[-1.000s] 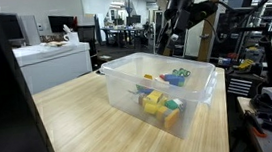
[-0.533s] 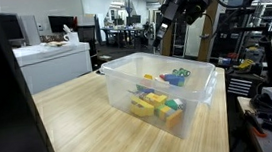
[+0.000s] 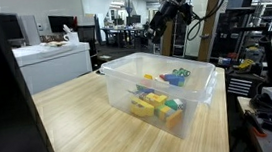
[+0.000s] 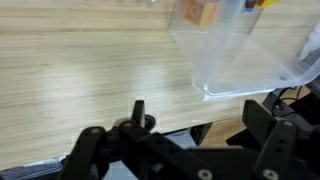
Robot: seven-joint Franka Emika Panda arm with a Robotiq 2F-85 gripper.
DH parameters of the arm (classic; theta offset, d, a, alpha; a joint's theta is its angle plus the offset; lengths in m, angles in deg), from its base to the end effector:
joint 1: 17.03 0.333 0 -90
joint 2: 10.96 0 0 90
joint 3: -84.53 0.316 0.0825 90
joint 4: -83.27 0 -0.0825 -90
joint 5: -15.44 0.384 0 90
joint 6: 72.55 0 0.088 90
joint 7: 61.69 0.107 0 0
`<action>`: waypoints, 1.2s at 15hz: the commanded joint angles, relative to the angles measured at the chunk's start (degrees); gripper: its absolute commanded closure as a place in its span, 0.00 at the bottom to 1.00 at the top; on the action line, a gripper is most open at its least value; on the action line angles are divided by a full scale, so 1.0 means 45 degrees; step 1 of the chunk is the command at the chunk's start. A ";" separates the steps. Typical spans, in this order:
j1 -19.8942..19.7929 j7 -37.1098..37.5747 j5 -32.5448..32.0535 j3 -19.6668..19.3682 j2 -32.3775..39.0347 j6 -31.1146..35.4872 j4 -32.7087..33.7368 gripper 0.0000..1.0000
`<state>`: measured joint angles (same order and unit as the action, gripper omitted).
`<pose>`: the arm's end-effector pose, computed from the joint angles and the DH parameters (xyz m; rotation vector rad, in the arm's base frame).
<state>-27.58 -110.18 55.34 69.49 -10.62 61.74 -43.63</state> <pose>0.4936 -0.2255 0.3893 -2.7377 0.0909 -0.5725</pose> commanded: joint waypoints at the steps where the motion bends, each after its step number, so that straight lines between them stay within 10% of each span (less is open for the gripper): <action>1: -0.0509 -0.0921 -0.0379 0.0023 0.0894 0.1006 0.0368 0.00; 18: -0.2917 -1.0287 -0.6006 -0.0044 0.2620 0.1191 -0.0242 0.00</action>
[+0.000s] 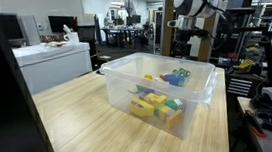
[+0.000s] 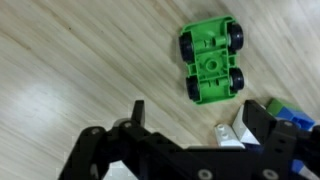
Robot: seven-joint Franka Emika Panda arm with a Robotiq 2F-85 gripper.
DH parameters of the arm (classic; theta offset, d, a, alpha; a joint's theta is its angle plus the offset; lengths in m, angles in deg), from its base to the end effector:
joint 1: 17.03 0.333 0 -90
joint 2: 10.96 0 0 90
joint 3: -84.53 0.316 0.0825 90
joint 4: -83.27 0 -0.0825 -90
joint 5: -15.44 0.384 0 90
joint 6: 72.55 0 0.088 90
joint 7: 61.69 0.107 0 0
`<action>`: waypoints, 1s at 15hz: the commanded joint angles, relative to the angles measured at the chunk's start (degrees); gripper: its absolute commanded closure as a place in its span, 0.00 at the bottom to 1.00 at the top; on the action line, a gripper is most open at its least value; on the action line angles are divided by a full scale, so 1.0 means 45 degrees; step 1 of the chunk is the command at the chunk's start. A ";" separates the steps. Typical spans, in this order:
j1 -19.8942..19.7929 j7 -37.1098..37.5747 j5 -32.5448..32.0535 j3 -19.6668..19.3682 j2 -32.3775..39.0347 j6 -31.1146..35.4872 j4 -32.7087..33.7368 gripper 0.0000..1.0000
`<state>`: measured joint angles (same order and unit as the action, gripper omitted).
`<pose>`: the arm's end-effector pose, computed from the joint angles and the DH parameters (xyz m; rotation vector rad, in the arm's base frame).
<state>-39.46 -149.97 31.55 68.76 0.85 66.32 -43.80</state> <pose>0.4321 -0.3379 0.2876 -2.9177 -1.0135 -0.1885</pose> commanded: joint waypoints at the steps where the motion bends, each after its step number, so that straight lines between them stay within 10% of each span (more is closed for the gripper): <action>1: -0.0306 -0.1883 -0.0988 0.0135 0.0146 0.0204 -0.0221 0.00; 15: -0.0138 -0.3733 -0.3032 0.0342 0.0764 0.0937 -0.1106 0.00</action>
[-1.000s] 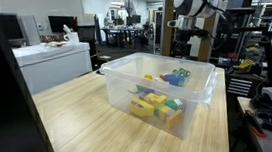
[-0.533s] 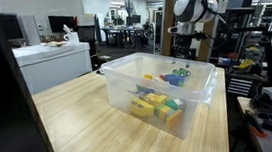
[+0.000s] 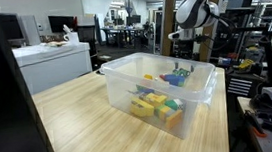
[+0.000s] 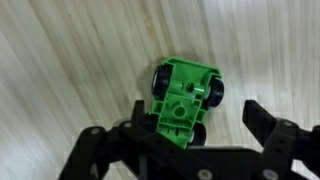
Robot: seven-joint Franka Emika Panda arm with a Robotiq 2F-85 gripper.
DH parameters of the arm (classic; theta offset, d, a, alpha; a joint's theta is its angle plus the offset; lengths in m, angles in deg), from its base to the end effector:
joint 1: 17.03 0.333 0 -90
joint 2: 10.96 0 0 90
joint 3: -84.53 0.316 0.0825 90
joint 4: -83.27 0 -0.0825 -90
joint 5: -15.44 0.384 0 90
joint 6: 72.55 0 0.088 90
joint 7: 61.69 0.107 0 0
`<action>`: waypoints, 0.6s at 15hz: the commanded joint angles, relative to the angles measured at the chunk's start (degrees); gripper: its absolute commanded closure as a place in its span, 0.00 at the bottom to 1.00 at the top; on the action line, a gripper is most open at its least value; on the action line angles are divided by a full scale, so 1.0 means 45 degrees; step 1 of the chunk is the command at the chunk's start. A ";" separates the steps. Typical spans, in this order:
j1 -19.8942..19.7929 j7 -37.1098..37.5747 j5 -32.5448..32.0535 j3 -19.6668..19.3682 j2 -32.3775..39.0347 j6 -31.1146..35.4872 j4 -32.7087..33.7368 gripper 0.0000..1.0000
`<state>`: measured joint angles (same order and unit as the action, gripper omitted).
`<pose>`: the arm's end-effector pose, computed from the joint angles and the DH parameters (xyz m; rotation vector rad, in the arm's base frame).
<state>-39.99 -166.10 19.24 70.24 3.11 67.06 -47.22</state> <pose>0.4177 -0.3194 0.2442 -2.6007 -1.6392 0.0671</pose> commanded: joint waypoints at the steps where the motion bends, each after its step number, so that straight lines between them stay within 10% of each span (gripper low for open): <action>1: -0.0035 -0.0151 -0.0309 0.0034 0.0393 0.0969 -0.0413 0.00; 7: -0.0122 0.0063 -0.0123 0.0350 0.1200 0.2178 -0.0443 0.02; 8: -0.0155 0.0062 -0.0034 0.0399 0.1221 0.2193 -0.0426 0.26; 9: -0.0172 0.0148 0.0068 0.0415 0.1213 0.2235 -0.0386 0.27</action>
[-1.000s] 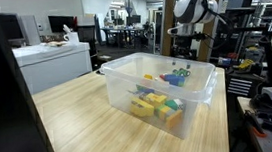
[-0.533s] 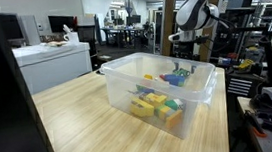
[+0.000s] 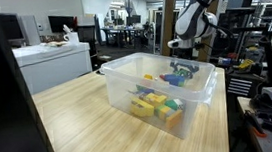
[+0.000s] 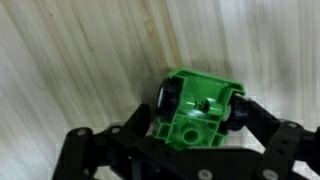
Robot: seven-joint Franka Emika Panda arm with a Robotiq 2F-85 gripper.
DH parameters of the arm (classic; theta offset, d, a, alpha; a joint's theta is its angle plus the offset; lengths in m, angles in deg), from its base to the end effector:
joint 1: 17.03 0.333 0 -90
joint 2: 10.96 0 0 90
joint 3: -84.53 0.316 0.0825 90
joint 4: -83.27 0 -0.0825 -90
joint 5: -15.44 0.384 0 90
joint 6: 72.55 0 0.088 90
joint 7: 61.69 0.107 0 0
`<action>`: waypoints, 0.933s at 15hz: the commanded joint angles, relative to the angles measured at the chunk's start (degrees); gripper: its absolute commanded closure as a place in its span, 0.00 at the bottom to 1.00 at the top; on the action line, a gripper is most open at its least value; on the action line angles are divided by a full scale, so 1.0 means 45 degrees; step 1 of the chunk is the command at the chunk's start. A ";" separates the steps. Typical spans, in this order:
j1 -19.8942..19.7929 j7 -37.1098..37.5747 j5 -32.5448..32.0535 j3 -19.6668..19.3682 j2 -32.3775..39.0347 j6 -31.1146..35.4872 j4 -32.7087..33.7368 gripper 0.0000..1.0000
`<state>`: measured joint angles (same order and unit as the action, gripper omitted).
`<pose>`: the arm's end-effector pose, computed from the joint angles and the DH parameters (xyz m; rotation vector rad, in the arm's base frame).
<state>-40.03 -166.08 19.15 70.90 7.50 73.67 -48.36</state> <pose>0.4173 -0.3154 0.2070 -2.6124 -1.6697 0.0887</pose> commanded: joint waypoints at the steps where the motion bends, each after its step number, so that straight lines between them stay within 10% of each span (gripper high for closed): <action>1: -0.0183 0.0270 0.0205 0.0284 0.0233 0.0789 -0.0057 0.30; 5: -0.0118 0.1612 0.0395 0.0183 0.0102 0.0751 0.0084 0.57; 14: 0.0216 0.6539 0.0491 0.0022 -0.1248 -0.2502 0.1126 0.58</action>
<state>-39.99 -144.58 20.19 71.00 6.51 70.16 -44.77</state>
